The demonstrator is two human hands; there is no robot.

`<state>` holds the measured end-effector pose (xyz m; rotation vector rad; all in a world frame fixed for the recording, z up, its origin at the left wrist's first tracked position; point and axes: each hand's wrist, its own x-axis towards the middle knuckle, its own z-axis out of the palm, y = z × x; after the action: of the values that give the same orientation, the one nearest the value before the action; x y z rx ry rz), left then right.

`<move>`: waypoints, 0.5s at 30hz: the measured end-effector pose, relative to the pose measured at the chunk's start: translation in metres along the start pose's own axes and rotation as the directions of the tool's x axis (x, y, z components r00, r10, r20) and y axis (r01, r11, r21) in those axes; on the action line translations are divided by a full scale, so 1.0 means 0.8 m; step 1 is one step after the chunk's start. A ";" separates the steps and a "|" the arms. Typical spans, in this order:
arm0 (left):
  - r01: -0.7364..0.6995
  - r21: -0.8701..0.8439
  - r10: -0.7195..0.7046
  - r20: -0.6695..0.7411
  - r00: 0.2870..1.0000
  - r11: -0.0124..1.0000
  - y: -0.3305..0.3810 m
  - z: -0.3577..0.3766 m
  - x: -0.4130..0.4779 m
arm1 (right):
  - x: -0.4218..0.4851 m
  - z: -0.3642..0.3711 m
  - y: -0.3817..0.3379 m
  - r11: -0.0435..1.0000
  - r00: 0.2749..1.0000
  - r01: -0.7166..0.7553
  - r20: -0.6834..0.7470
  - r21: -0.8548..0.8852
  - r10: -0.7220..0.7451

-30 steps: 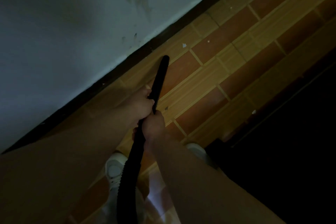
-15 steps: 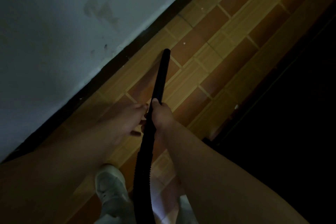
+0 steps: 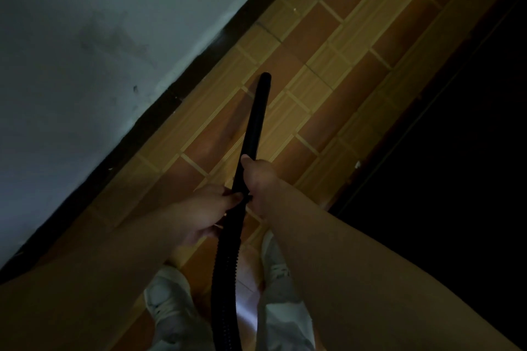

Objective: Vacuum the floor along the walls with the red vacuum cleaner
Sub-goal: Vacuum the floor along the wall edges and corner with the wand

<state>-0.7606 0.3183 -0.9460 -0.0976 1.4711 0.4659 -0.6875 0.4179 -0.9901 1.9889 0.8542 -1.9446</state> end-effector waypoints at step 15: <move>0.013 0.106 -0.016 0.030 0.999 0.994 0.040 -0.035 0.004 | -0.002 0.013 -0.056 0.995 0.995 0.096 -0.014 -0.042 -0.096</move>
<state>-0.7980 0.3390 -0.9455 -0.0169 1.4610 0.3749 -0.7205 0.4480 -0.9794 1.9762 1.0033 -1.9475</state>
